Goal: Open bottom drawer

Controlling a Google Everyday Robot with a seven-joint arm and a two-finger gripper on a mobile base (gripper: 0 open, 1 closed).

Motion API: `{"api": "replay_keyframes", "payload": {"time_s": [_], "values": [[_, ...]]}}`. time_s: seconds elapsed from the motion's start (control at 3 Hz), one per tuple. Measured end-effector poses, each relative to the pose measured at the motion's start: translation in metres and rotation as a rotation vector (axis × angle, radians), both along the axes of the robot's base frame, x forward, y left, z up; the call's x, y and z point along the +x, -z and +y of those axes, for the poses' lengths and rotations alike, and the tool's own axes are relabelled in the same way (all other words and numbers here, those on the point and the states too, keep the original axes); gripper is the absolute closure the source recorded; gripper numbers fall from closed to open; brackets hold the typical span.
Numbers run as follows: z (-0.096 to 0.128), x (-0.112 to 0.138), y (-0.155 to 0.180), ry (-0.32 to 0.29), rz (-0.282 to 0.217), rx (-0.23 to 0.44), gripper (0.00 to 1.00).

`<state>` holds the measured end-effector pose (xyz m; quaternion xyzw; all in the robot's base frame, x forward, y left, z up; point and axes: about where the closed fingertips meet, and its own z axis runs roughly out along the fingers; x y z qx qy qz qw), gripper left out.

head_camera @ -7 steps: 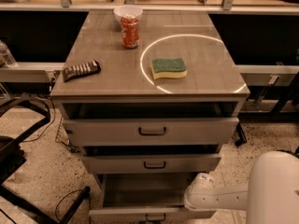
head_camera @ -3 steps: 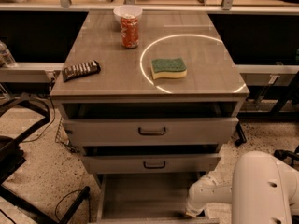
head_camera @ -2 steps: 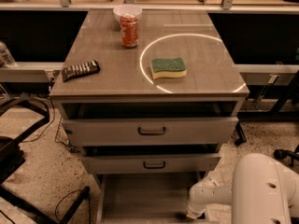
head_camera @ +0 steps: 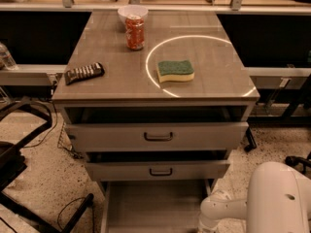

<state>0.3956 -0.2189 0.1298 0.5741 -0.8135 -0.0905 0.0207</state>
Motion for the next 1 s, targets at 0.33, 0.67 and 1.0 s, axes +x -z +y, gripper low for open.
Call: {"api": "replay_keyframes", "payload": {"time_s": [0.33, 0.67, 1.0], "values": [[-0.0065, -0.0404, -0.0124, 0.039, 0.056, -0.037, 0.98], [-0.0041, -0.0424, -0.0092, 0.043, 0.062, -0.032, 0.77], [-0.0038, -0.044, -0.0082, 0.042, 0.065, -0.032, 0.53]]}}
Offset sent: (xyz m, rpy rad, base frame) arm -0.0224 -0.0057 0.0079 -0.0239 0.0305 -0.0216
